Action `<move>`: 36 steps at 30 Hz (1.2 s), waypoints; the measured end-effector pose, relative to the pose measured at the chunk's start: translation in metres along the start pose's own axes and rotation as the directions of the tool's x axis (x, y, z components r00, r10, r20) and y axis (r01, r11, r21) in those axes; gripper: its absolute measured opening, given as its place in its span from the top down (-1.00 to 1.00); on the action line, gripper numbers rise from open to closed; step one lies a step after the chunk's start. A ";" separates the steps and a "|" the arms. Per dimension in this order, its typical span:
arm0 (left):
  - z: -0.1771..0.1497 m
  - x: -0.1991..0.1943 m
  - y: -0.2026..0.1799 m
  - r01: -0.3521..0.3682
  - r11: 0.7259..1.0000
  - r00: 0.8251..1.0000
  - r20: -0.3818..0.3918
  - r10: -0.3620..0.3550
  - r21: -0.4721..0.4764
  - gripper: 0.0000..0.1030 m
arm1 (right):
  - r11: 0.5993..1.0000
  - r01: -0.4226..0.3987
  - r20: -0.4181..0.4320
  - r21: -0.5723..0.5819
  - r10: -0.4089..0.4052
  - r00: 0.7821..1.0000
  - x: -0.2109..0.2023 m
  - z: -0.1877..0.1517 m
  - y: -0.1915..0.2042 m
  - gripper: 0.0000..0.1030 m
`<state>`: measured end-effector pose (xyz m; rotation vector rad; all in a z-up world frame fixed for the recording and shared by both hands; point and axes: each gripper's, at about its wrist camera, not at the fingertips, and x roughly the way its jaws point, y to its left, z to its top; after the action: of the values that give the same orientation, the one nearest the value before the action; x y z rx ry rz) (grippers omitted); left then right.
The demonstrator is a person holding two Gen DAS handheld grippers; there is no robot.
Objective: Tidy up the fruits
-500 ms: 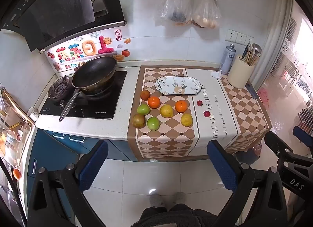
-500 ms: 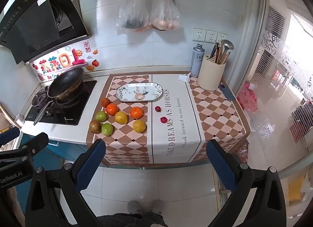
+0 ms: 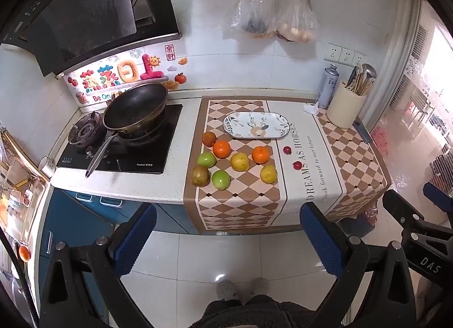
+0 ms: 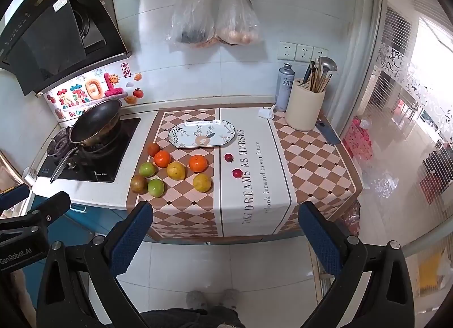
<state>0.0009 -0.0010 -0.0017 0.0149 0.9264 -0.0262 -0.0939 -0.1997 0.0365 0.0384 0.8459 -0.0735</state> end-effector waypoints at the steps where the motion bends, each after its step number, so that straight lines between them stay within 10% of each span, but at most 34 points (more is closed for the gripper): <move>1: 0.000 0.001 0.000 0.000 1.000 1.000 0.001 0.000 0.001 -1.00 | 1.000 0.000 0.002 0.002 0.000 1.000 -0.004 0.000 -0.003 -1.00; 36: 0.007 -0.017 -0.010 -0.007 1.000 1.000 0.010 0.007 0.004 -1.00 | 1.000 -0.018 0.006 0.013 0.018 1.000 -0.013 -0.004 -0.008 -1.00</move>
<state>-0.0040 -0.0108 0.0162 0.0219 0.9161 -0.0221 -0.1060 -0.2072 0.0435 0.0582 0.8391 -0.0620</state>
